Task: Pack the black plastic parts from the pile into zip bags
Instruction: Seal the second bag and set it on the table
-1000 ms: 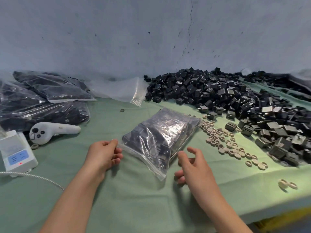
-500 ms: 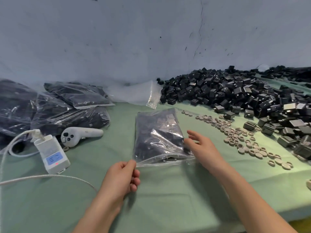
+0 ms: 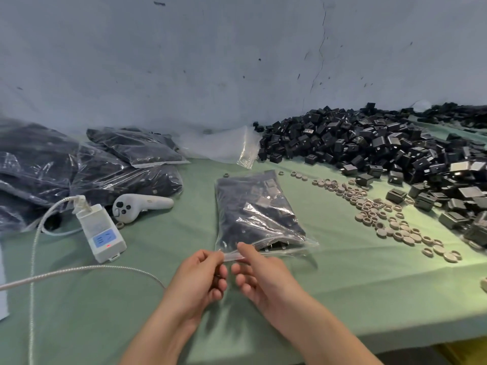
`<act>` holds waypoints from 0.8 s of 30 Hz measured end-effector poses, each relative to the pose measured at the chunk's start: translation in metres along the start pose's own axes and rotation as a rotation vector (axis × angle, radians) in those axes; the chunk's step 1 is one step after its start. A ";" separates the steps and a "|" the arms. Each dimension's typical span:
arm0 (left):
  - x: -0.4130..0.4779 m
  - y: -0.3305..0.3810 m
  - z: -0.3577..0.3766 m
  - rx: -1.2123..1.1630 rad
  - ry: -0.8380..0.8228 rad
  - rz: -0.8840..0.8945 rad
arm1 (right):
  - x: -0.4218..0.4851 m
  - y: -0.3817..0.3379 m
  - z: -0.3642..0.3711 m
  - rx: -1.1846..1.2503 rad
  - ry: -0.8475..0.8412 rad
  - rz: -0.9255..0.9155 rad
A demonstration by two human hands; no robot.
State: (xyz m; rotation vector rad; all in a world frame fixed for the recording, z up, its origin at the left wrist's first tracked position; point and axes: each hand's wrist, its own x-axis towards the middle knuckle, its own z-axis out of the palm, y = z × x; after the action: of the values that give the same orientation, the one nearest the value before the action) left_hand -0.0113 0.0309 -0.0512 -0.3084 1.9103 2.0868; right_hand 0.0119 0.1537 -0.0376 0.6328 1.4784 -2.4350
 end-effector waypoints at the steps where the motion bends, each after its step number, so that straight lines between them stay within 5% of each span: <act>1: 0.000 -0.001 -0.001 0.008 -0.003 -0.001 | 0.002 0.001 0.001 0.000 0.011 -0.002; 24: -0.014 0.002 0.008 0.063 -0.013 0.038 | 0.000 0.006 -0.004 0.110 0.057 0.000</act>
State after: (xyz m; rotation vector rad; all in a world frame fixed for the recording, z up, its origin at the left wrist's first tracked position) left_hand 0.0012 0.0381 -0.0439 -0.2457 1.9850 2.0426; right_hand 0.0152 0.1543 -0.0438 0.7302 1.3725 -2.5324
